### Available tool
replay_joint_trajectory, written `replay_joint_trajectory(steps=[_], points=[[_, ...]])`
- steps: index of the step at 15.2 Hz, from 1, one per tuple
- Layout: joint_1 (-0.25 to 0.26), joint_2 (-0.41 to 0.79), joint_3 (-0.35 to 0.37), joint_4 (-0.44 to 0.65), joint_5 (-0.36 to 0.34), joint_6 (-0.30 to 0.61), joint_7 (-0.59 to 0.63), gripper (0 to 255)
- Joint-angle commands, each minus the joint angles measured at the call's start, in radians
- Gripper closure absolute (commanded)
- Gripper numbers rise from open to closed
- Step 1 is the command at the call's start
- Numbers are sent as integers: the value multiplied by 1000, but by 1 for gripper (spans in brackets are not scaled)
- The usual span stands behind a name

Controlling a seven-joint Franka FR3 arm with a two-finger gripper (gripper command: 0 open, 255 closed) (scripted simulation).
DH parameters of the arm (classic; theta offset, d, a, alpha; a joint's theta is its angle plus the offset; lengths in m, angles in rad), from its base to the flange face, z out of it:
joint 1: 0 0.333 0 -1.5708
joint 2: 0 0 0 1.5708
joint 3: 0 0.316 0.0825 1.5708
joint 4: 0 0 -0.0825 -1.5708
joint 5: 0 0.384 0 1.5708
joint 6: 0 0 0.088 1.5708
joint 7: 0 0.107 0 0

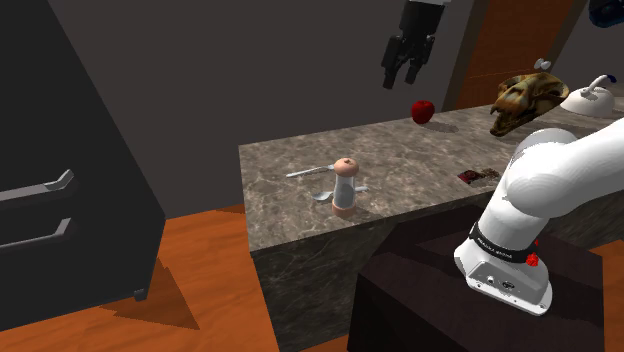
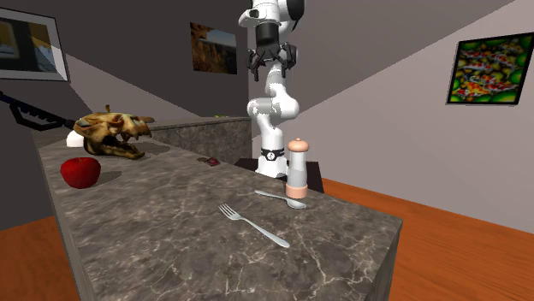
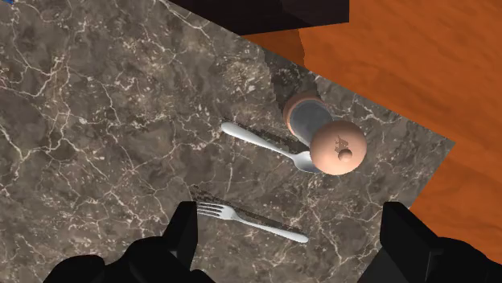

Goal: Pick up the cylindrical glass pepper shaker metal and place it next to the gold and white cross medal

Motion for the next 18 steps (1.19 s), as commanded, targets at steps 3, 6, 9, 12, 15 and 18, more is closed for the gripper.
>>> replay_joint_trajectory(steps=[3, 6, 9, 12, 15, 18], points=[[2, 8, 39, -49, 13, 55, 44, 0], [6, 34, 99, -111, 33, 140, 110, 0], [10, 76, 160, -162, 52, 229, 178, 0], [11, 135, 223, -199, 67, 321, 248, 0], [8, 213, 288, -223, 76, 415, 321, 0], [2, 275, 331, -239, 76, 489, 368, 0]])
